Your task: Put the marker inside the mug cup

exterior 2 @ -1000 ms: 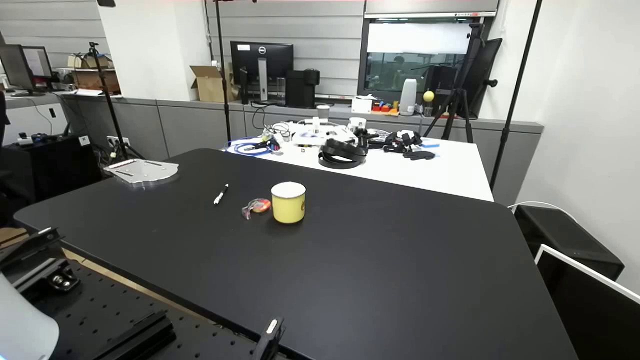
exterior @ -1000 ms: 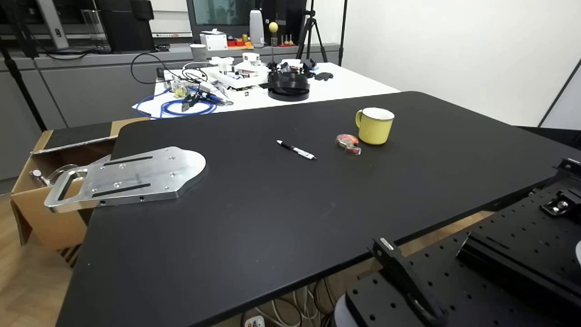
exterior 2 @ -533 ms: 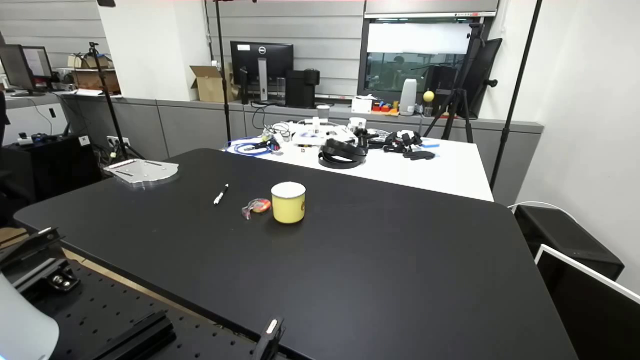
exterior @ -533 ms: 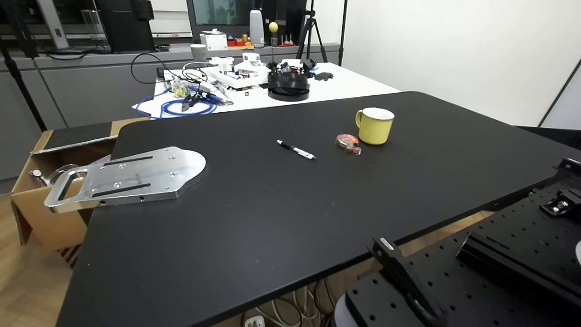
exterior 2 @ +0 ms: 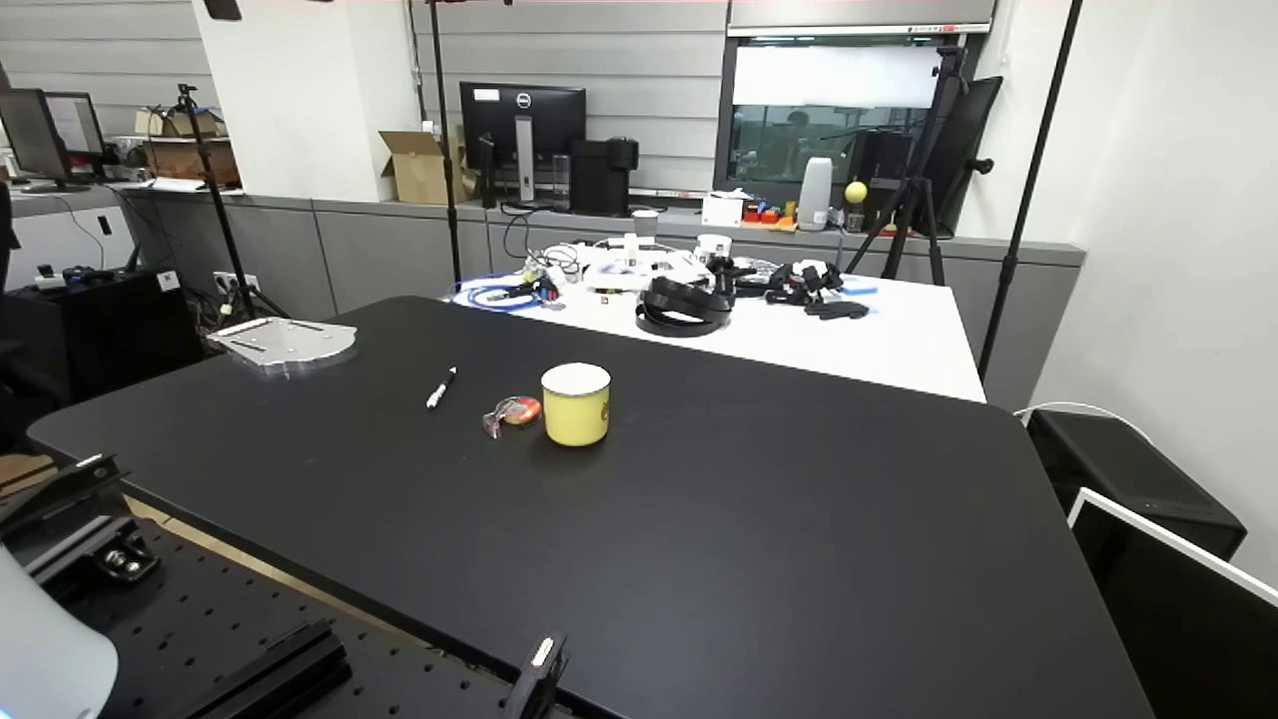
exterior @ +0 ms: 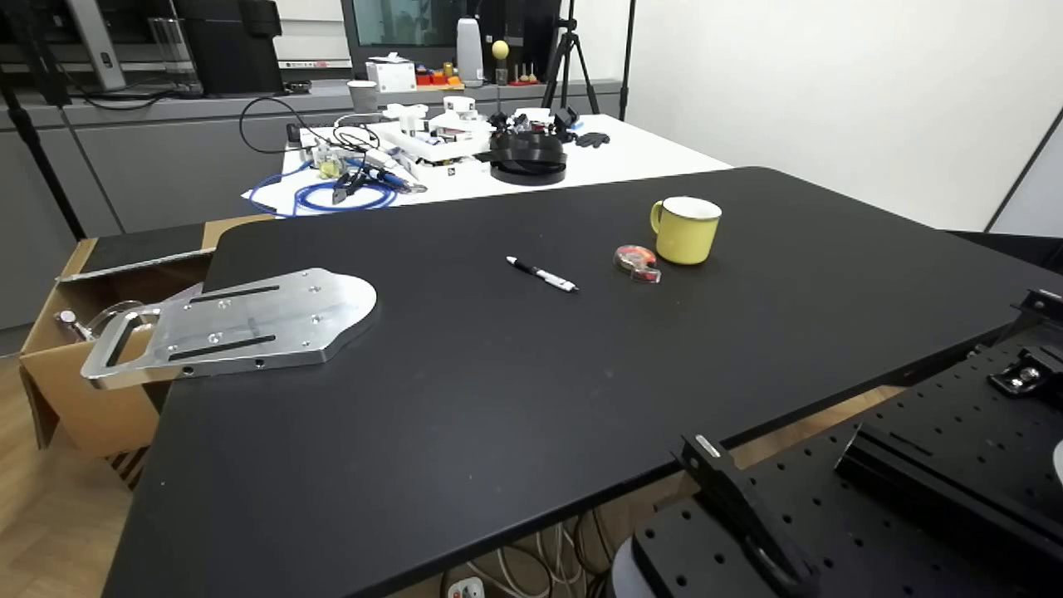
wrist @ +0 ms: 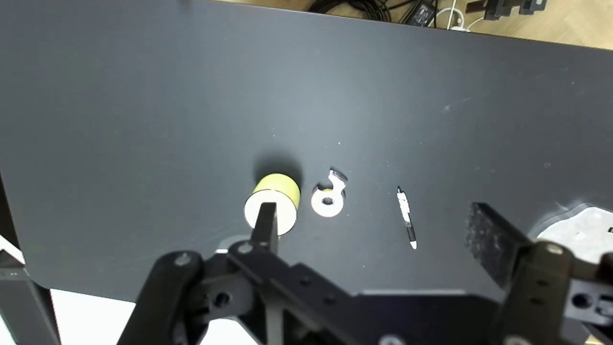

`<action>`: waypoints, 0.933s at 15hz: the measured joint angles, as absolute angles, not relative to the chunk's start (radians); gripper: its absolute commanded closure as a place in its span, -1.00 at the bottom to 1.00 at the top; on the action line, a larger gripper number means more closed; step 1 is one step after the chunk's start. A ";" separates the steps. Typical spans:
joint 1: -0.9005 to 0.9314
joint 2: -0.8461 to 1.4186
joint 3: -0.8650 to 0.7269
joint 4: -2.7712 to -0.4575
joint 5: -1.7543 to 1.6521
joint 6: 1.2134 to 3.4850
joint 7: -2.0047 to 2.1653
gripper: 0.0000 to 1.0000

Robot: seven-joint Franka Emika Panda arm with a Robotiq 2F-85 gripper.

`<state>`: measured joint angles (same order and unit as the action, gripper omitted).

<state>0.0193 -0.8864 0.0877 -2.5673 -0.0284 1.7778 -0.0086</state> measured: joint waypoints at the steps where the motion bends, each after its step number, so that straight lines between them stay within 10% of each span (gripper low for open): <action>1: 0.025 -0.863 0.079 -2.565 -0.033 1.803 -0.041 -1.00; 14: 0.070 -0.303 0.063 -2.370 -0.036 2.275 -0.165 -1.00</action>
